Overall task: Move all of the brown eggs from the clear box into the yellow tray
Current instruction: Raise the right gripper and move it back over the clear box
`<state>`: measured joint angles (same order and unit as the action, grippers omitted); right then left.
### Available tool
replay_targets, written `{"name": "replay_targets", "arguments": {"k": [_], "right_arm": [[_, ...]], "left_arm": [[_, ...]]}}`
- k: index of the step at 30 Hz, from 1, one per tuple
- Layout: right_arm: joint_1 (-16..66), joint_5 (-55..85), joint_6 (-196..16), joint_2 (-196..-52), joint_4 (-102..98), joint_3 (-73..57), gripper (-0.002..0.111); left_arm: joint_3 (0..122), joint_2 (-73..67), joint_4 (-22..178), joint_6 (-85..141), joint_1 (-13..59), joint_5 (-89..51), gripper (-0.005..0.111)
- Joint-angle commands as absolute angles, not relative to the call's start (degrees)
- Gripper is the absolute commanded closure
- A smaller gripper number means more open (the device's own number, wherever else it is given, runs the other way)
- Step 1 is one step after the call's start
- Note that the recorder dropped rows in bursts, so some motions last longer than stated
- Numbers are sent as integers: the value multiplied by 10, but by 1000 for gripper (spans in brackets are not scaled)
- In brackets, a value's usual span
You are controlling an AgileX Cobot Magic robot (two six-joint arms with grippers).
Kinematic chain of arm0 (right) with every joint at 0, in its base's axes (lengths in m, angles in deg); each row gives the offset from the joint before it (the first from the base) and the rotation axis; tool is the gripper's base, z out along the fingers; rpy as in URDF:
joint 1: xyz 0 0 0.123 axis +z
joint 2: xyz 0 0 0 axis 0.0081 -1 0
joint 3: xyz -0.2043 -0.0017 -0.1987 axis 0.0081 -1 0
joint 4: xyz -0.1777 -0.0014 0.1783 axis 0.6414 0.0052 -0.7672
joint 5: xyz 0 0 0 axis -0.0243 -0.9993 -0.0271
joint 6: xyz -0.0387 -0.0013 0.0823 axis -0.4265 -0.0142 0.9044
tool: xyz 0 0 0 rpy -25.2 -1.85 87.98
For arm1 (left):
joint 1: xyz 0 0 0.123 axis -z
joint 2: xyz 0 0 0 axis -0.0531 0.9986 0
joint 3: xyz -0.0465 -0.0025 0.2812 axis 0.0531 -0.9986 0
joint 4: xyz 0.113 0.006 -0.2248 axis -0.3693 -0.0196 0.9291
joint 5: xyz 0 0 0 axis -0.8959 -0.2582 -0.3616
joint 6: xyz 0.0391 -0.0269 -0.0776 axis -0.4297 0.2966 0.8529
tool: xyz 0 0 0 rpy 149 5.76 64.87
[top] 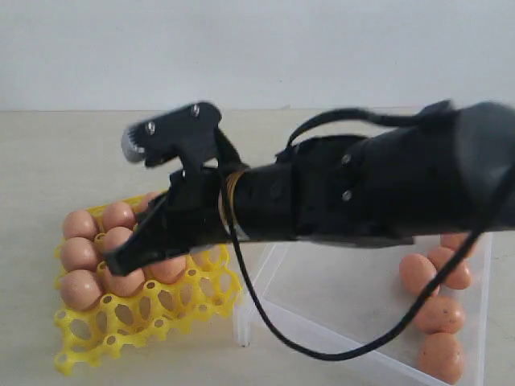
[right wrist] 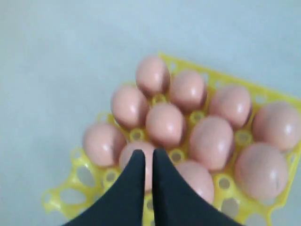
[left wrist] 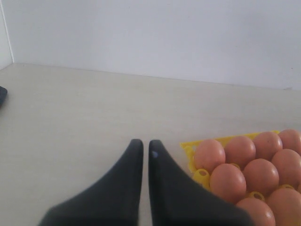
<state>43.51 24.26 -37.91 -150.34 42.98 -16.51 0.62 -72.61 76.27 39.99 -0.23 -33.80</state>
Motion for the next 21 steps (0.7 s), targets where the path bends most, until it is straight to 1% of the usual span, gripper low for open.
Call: {"name": "replay_targets", "arguments": {"k": [1, 5, 7, 9, 12, 14, 17, 21], "right_arm": [[435, 162, -444, -1387, 430, -162, 108], [435, -147, -483, -1343, 433, -162, 108], [416, -336, -567, -1351, 428, -162, 108], [382, -365, -610, -1357, 420, -162, 108], [305, -343, -650, -1364, 358, -153, 108], [244, -353, -727, -1378, 240, -128, 108], [150, -415, -893, -1414, 61, -91, 108], [93, -434, -961, -1447, -52, -70, 107]], "left_arm": [[5, -728, 761, 400, -4, -336, 103], [5, -728, 761, 400, -4, -336, 103], [5, -728, 761, 400, -4, -336, 103], [5, -728, 761, 400, -4, -336, 103], [5, -728, 761, 400, -4, -336, 103], [5, -728, 761, 400, -4, -336, 103], [5, -728, 761, 400, -4, -336, 103], [5, -728, 761, 400, -4, -336, 103]]}}
